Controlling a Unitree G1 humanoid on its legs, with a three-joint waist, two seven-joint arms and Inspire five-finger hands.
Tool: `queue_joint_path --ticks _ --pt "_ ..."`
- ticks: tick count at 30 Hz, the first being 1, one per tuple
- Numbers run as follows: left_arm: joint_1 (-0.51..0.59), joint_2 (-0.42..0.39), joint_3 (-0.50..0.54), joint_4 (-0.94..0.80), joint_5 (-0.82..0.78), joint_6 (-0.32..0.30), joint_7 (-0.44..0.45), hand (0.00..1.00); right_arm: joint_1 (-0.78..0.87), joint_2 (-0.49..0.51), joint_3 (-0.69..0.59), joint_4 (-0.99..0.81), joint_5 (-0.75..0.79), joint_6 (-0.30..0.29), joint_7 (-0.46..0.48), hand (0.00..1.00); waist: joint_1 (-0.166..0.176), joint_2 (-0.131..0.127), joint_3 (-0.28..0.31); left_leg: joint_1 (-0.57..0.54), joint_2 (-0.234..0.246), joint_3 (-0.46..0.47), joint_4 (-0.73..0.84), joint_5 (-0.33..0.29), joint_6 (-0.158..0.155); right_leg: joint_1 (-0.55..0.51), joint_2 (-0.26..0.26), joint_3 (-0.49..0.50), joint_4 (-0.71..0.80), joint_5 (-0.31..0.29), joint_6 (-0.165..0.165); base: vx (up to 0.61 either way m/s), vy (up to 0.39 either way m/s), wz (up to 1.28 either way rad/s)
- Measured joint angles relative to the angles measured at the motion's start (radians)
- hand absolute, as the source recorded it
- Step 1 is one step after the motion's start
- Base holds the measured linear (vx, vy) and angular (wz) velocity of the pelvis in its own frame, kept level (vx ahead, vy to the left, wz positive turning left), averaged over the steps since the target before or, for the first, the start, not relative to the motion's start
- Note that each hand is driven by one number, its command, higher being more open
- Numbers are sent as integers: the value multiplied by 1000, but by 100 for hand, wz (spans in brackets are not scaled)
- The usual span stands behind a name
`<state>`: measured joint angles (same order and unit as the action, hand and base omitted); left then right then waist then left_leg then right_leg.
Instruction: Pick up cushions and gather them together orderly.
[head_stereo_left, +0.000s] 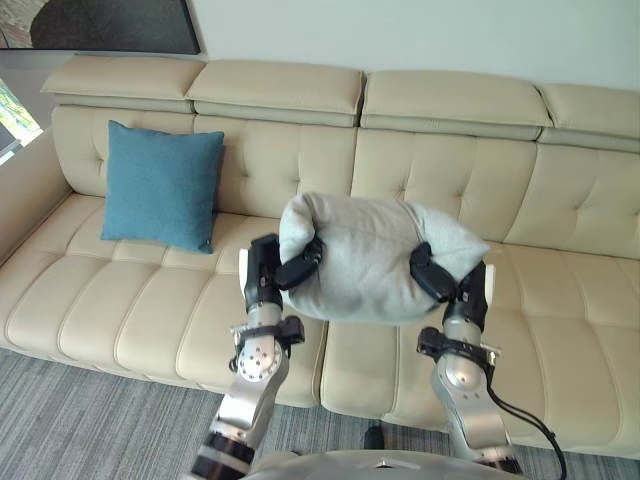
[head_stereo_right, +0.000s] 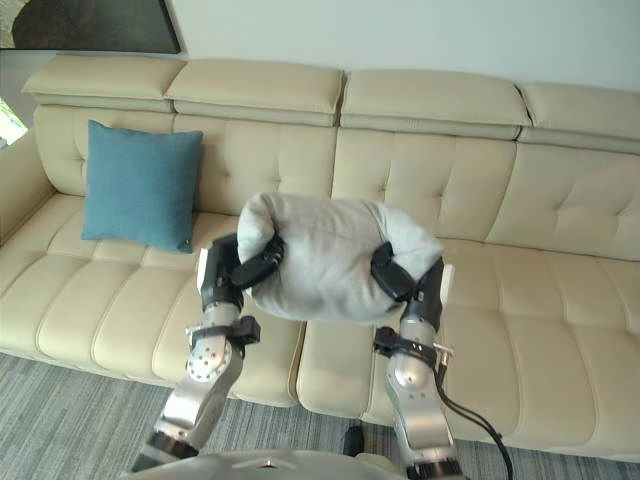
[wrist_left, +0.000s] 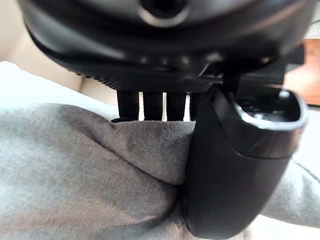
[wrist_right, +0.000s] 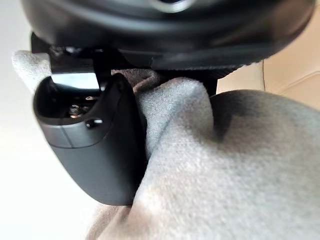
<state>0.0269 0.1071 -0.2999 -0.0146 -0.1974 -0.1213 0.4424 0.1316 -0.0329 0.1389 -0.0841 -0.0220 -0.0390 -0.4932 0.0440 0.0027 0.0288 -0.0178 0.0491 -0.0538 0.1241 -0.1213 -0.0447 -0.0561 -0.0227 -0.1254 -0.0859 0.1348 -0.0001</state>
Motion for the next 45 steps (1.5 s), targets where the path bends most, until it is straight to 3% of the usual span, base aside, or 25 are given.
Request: queue_joint_path --ticks 5,10,16,19,20,25,27,28,30,38,45 --pt "-156 49 11 51 55 -1 72 0 -234 -9 1 170 0 0 -43 0 4 -22 26 -55 -1 13 -8 26 -8 -67 -1 14 -3 35 -12 -118 -19 -8" --pt "-339 101 53 146 54 -1 132 0 -461 -9 8 272 0 0 -82 0 7 -60 159 -173 -4 25 30 50 -21 -175 -6 29 0 90 -27 -151 -29 -9" --pt "-561 141 83 288 51 3 168 0 -635 -8 4 357 13 17 -138 0 13 -63 296 -337 14 52 151 30 -37 -298 10 59 1 146 -30 -54 12 -15" --pt "-623 161 87 315 50 3 168 0 -665 -1 -2 360 26 17 -150 0 14 -67 328 -383 26 63 204 9 -41 -328 22 74 2 160 -28 -7 46 -21" --pt "-649 162 93 327 49 3 169 100 -682 0 -3 360 26 16 -152 100 14 -66 341 -399 30 69 221 3 -42 -339 25 80 2 164 -28 3 46 -17" --pt "-827 186 112 449 30 -12 168 100 -812 3 -37 409 47 3 -167 100 12 -69 376 -480 31 71 283 -5 -40 -394 25 92 0 165 -10 -11 67 -5" --pt "-864 199 125 481 30 -21 168 100 -845 3 -41 429 52 -11 -172 100 11 -69 386 -492 35 72 283 1 -37 -405 26 94 -1 129 32 -8 65 -11" --pt "-905 228 136 519 30 -32 168 100 -881 8 -50 440 53 -17 -179 100 13 -65 389 -504 65 79 251 22 -33 -430 34 66 24 84 59 12 17 -8" --pt "-937 243 141 527 30 -36 169 100 -907 14 -81 443 52 -29 -187 100 8 -82 392 -523 44 66 273 12 -42 -424 20 56 19 152 3 31 24 4" --pt "-1069 314 206 623 29 -43 152 100 -1078 -81 -121 588 67 -30 -188 100 4 -82 405 -541 33 63 279 11 -39 -430 14 76 1 184 21 58 85 1" --pt "-1173 380 248 683 -52 -44 144 100 -1254 -162 -128 756 194 -31 -174 100 4 -81 422 -550 2 63 300 14 -14 -426 -9 88 0 191 34 -4 100 4"
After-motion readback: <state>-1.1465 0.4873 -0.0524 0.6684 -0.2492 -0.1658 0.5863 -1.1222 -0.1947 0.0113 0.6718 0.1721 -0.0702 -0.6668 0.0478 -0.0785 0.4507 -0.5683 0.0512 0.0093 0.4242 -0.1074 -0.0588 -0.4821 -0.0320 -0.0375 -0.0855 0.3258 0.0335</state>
